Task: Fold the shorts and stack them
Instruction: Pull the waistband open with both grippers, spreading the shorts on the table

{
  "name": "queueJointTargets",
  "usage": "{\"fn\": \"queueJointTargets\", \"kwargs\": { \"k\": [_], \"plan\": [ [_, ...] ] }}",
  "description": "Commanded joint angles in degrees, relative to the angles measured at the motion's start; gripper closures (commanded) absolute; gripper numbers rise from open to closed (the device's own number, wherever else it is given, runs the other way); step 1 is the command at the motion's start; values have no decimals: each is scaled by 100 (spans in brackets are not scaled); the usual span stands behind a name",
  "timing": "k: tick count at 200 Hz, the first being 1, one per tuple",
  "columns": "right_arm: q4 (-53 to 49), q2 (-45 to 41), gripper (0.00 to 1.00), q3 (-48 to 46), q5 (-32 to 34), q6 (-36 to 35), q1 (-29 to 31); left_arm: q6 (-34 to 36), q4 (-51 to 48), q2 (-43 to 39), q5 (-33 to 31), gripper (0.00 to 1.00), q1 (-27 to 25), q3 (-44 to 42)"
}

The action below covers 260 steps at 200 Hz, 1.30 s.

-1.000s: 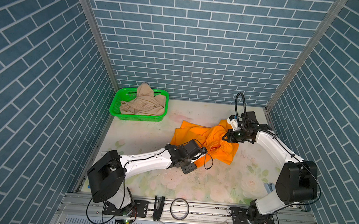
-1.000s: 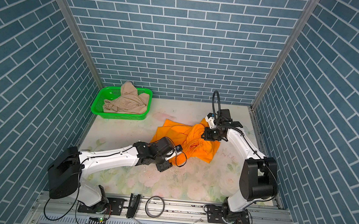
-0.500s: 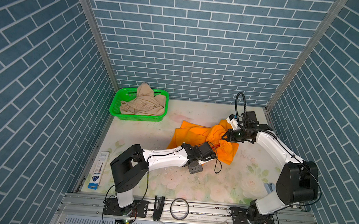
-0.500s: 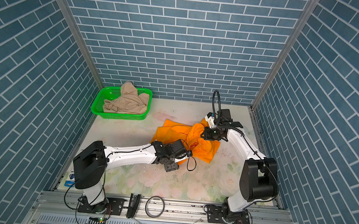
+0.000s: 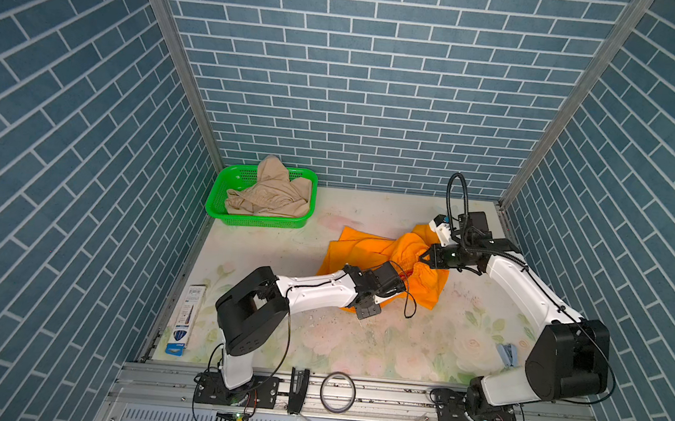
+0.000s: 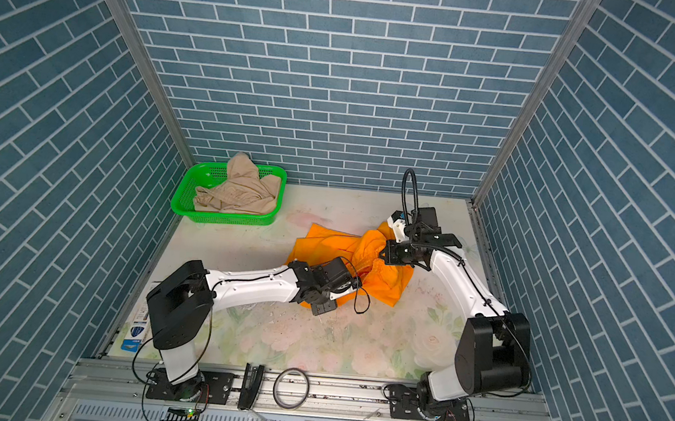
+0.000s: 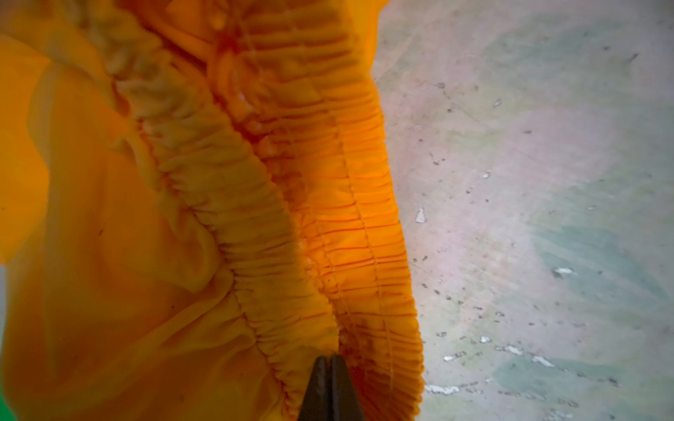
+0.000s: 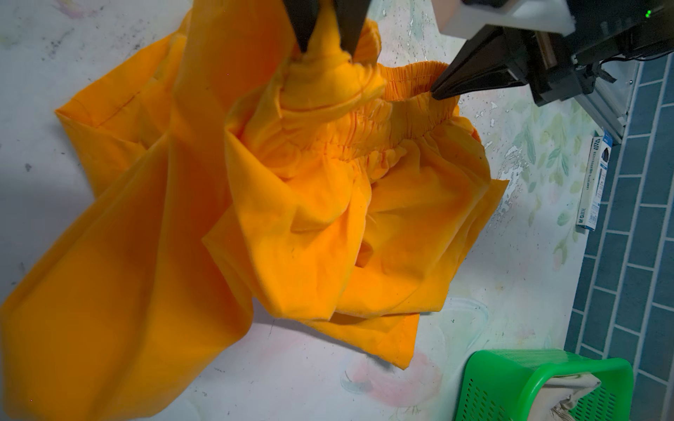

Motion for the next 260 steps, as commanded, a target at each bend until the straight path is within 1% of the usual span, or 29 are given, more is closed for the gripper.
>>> {"fn": "queueJointTargets", "kwargs": {
  "k": [1, 21, 35, 46, 67, 78, 87, 102, 112, 134, 159, 168, 179, 196, 210, 222, 235, 251, 260],
  "plan": [
    [58, -361, 100, -91, 209, -447, 155, -371, -81, -610, -91, 100, 304, 12],
    [31, -680, 100, -25, 731, -681, 594, -565, -239, -1139, -6, 100, 538, 156],
    [92, -927, 100, 1, 919, -758, 769, -650, -455, -1515, 40, 100, 672, 324],
    [233, -1150, 100, -42, 908, -749, 778, -703, -668, -1800, 9, 100, 744, 510],
    [514, -1654, 100, -55, 836, -789, 800, -724, -1148, -2328, -364, 100, 763, 968],
    [610, -1881, 100, 14, 778, -802, 811, -691, -1262, -2613, -505, 100, 775, 1178],
    [557, -1982, 100, 159, 643, -834, 811, -648, -1292, -2835, -503, 100, 792, 1329],
    [257, -1991, 100, 548, 356, -876, 810, -570, -1326, -3196, -381, 100, 804, 1572],
    [28, -1986, 100, 845, 45, -898, 811, -532, -1446, -3376, -305, 100, 804, 1812],
    [-673, -1979, 100, 1705, -467, -894, 819, -519, -2057, -3515, -378, 100, 804, 2647],
    [-1488, -1929, 100, 2790, -703, -819, 820, -515, -2787, -3484, -854, 100, 804, 3608],
    [-1689, -1878, 100, 3179, -786, -851, 820, -518, -2996, -3451, -1121, 100, 804, 3932],
    [-1890, -1797, 100, 3646, -693, -887, 817, -501, -3167, -3409, -1403, 100, 804, 4265],
    [-2228, -1584, 100, 4413, -202, -843, 816, -501, -3456, -3259, -1906, 100, 804, 4784],
    [-2371, -1467, 100, 4772, 186, -696, 819, -586, -3723, -3100, -1991, 100, 804, 5146],
    [-2445, -1395, 100, 4760, 328, -698, 816, -663, -3786, -3033, -2006, 100, 804, 5162],
    [-2353, -1365, 100, 4376, 460, -701, 820, -736, -3629, -3012, -2006, 100, 833, 4856],
    [-2104, -1363, 100, 3669, 577, -670, 820, -819, -3241, -2979, -1755, 100, 966, 4112],
    [-1954, -1378, 100, 3260, 603, -644, 815, -923, -3020, -2938, -1454, 100, 1148, 3697]
  ]
}}
